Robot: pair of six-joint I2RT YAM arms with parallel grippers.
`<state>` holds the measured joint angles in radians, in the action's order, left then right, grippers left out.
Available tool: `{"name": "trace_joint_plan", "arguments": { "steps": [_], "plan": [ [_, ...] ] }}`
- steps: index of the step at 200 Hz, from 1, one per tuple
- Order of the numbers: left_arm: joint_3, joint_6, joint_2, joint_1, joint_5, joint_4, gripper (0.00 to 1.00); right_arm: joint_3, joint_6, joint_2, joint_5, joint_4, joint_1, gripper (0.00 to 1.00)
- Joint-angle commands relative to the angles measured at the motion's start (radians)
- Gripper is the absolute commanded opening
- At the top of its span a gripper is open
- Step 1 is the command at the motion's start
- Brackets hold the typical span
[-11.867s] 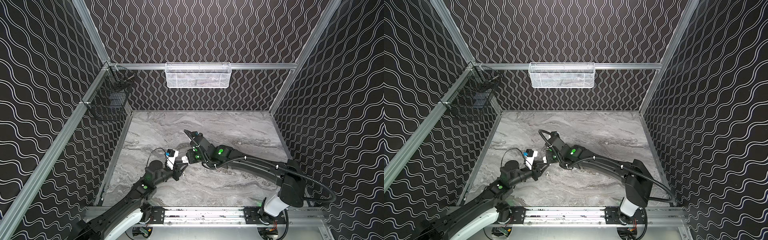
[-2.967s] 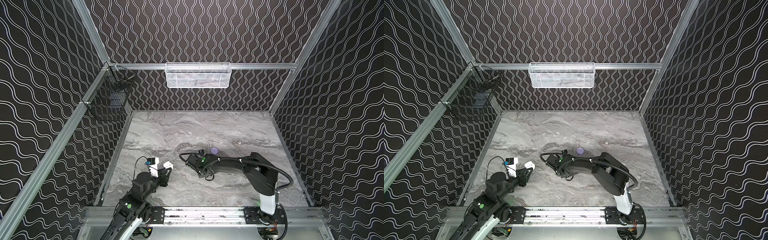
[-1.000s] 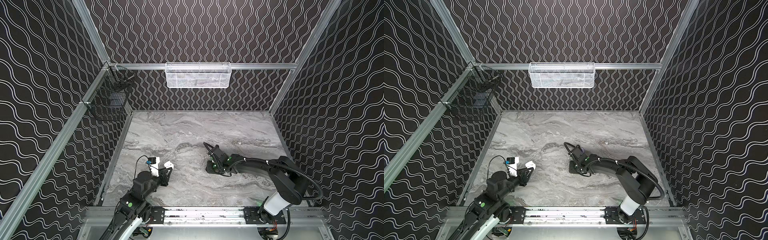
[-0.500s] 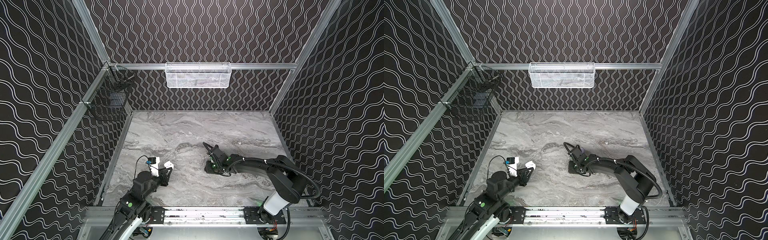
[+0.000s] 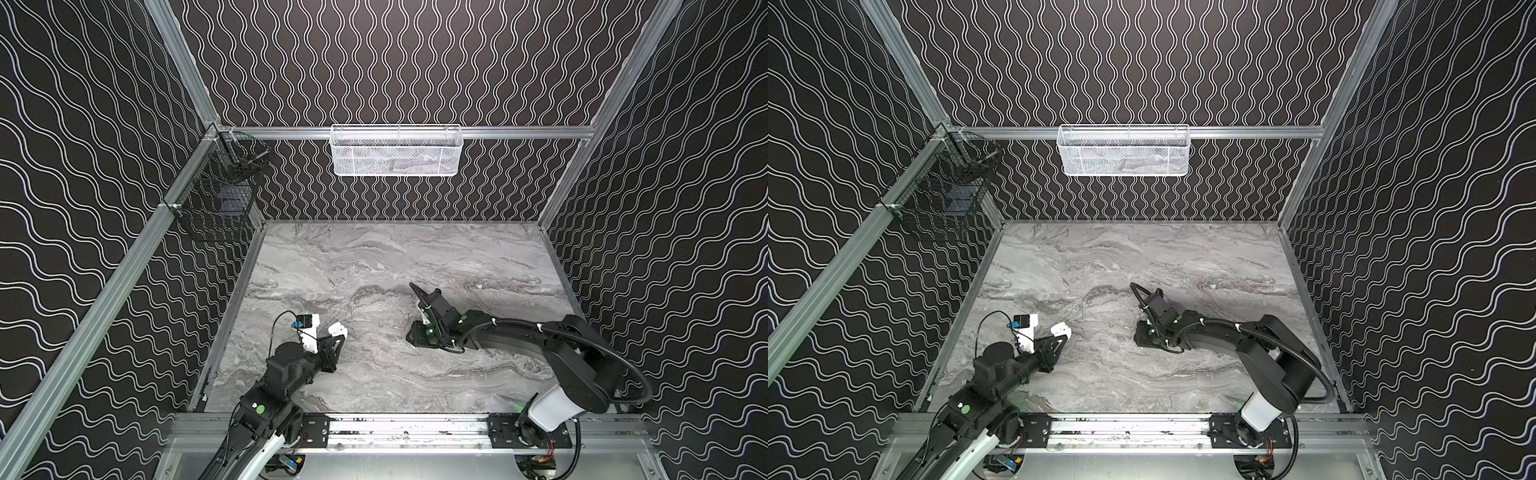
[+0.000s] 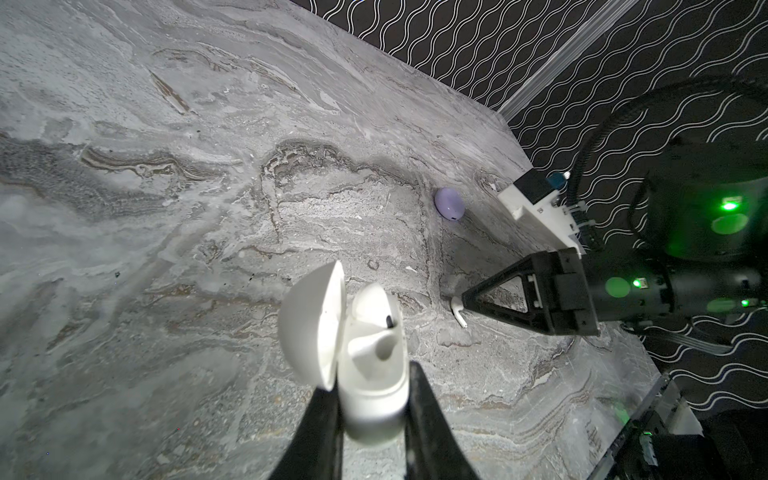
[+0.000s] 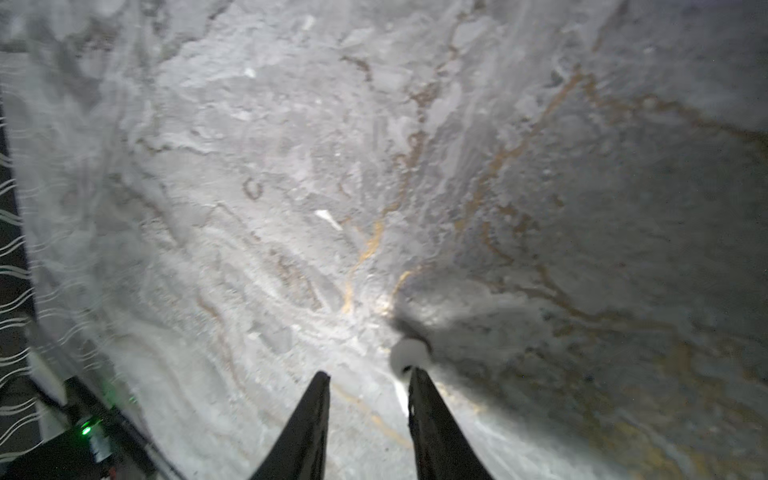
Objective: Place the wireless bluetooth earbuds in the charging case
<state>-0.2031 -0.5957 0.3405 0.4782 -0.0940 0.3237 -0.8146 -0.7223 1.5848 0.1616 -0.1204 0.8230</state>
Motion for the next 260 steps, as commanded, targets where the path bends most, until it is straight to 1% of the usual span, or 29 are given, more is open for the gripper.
{"name": "trace_joint_plan", "arguments": {
  "steps": [1,23,50,80,130,151,185,221,260],
  "plan": [
    [0.0,0.01,0.004,-0.001,-0.008,-0.037,0.12,-0.001,0.001,-0.051,0.07,0.098,0.019,0.35],
    [0.001,0.01,0.006,-0.001,-0.006,-0.04,0.12,-0.009,-0.003,-0.065,0.089,0.092,0.024,0.36],
    [-0.001,0.01,0.003,-0.001,-0.007,-0.037,0.12,-0.041,-0.005,-0.018,-0.017,-0.04,0.018,0.36],
    [0.001,0.01,-0.003,-0.001,-0.009,-0.034,0.13,-0.035,0.014,0.023,-0.056,-0.072,0.003,0.39],
    [-0.001,0.011,0.007,-0.001,-0.01,-0.04,0.13,-0.047,0.024,0.042,-0.107,-0.103,-0.001,0.39],
    [-0.001,0.011,0.004,-0.001,-0.01,-0.039,0.13,-0.037,0.021,0.047,-0.105,-0.096,-0.014,0.38],
    [-0.001,0.014,0.021,0.0,-0.013,-0.049,0.13,-0.01,0.017,0.034,-0.068,-0.061,-0.045,0.34],
    [-0.004,0.014,0.033,-0.001,-0.012,-0.054,0.13,-0.025,0.029,0.059,-0.029,-0.05,-0.04,0.36],
    [-0.001,0.014,0.025,-0.001,-0.013,-0.052,0.13,-0.04,0.032,0.077,-0.039,-0.064,-0.025,0.36]
  ]
}}
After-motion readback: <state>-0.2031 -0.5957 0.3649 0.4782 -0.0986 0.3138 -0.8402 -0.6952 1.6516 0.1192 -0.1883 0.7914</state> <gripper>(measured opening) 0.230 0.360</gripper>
